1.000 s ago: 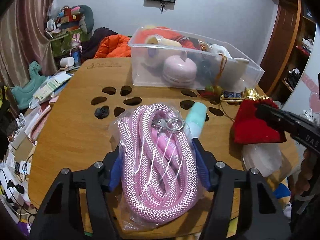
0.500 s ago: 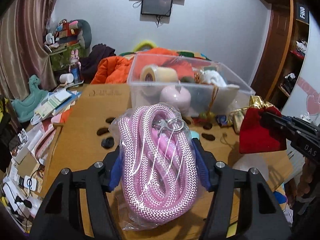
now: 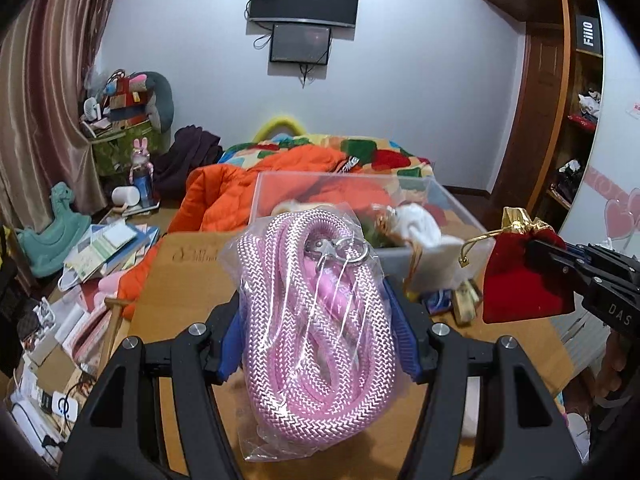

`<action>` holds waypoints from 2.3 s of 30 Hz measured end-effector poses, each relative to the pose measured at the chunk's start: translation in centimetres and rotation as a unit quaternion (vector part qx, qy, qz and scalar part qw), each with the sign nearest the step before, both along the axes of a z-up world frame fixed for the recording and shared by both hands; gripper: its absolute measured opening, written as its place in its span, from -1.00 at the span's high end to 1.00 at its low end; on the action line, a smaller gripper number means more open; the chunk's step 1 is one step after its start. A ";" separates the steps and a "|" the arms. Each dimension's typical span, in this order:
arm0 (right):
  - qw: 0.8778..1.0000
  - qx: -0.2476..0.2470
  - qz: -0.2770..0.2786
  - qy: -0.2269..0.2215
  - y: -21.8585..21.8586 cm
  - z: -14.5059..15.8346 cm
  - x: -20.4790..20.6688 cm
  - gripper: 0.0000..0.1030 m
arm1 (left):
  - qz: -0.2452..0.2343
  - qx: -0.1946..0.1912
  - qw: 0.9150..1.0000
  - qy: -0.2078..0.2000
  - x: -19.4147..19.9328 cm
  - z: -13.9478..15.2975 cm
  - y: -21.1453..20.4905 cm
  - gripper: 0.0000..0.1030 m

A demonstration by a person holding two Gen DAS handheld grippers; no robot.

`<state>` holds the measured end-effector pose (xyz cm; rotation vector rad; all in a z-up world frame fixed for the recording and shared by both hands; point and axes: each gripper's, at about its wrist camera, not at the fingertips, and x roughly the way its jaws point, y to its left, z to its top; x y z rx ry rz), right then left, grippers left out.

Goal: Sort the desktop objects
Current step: 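Carry pink rope with left tool over bin while right tool carries red pouch, then open both tools to release the pink rope and red pouch into the bin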

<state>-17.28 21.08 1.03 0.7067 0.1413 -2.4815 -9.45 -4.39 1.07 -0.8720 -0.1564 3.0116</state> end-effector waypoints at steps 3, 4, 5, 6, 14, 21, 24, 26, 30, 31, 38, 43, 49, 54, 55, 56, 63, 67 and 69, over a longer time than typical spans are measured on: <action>1.000 -0.005 -0.004 0.006 0.1 0.6 -0.6 0.72 | -0.005 0.007 1.000 0.004 -1.0 0.5 -0.3 -0.20; 1.000 -0.007 -0.006 0.007 0.1 0.7 -0.9 0.72 | -0.008 0.009 1.000 0.005 -1.4 0.8 -0.4 -0.20; 1.000 -0.010 -0.006 0.008 0.1 0.9 -1.1 0.72 | -0.009 0.010 1.000 0.007 -1.8 1.1 -0.5 -0.20; 1.000 -0.012 -0.007 0.009 0.1 1.0 -1.4 0.72 | -0.012 0.010 1.000 0.009 -2.1 1.4 -0.6 -0.20; 0.999 -0.038 -0.013 0.016 0.3 2.1 -3.7 0.72 | -0.029 0.003 0.999 0.025 -5.4 3.2 -0.2 -0.20; 0.999 -0.039 -0.015 0.020 -0.3 2.6 -6.5 0.72 | -0.044 0.014 0.999 0.025 -8.2 3.5 0.2 -0.20; 0.999 -0.040 -0.014 0.020 -0.8 2.5 -7.9 0.72 | -0.051 0.012 0.998 0.016 -9.4 3.1 0.8 -0.20; 0.999 -0.041 -0.011 0.016 -1.1 2.4 -8.7 0.72 | -0.056 0.013 0.998 0.010 -10.1 2.8 1.1 -0.20; 0.999 -0.041 -0.008 0.012 -1.8 2.1 -10.5 0.72 | -0.067 0.016 0.998 -0.002 -11.8 2.2 1.6 -0.20; 0.999 -0.042 -0.007 0.009 -1.9 1.9 -10.9 0.72 | -0.069 0.017 0.997 -0.004 -12.1 2.0 1.6 -0.20; 0.999 -0.042 -0.005 -0.012 -2.8 -0.3 -13.8 0.72 | -0.079 0.012 0.997 -0.022 -14.1 0.3 2.5 -0.19; 1.000 -0.027 -0.012 -0.008 -3.2 -2.0 -14.4 0.71 | -0.089 0.017 0.995 -0.036 -14.7 -1.2 2.9 -0.19; 1.000 -0.023 -0.012 0.006 -3.0 -2.8 -14.2 0.65 | -0.087 0.015 0.995 -0.042 -15.2 -2.1 3.2 -0.20; 0.999 0.006 -0.023 0.027 -3.6 -3.2 -13.8 0.58 | -0.084 0.023 0.995 -0.051 -15.6 -2.7 3.2 -0.21; 0.999 0.012 -0.025 0.028 -3.8 -3.2 -13.8 0.55 | -0.083 0.023 0.995 -0.052 -15.6 -2.7 3.1 -0.21; 0.999 0.014 -0.024 0.028 -3.9 -3.3 -13.7 0.49 | -0.083 0.024 0.995 -0.051 -15.6 -2.7 3.0 -0.21; 0.999 0.018 -0.026 0.036 -3.9 -3.2 -13.4 -0.04 | -0.078 0.021 0.995 -0.050 -15.3 -2.1 3.1 -0.26; 0.999 0.009 -0.030 0.037 -3.5 -2.8 -13.1 -0.20 | -0.078 0.023 0.996 -0.037 -14.4 -0.9 2.8 -0.38; 0.999 0.002 -0.031 0.037 -3.3 -2.4 -12.9 -0.22 | -0.080 0.018 0.996 -0.025 -13.7 -0.1 2.9 -0.43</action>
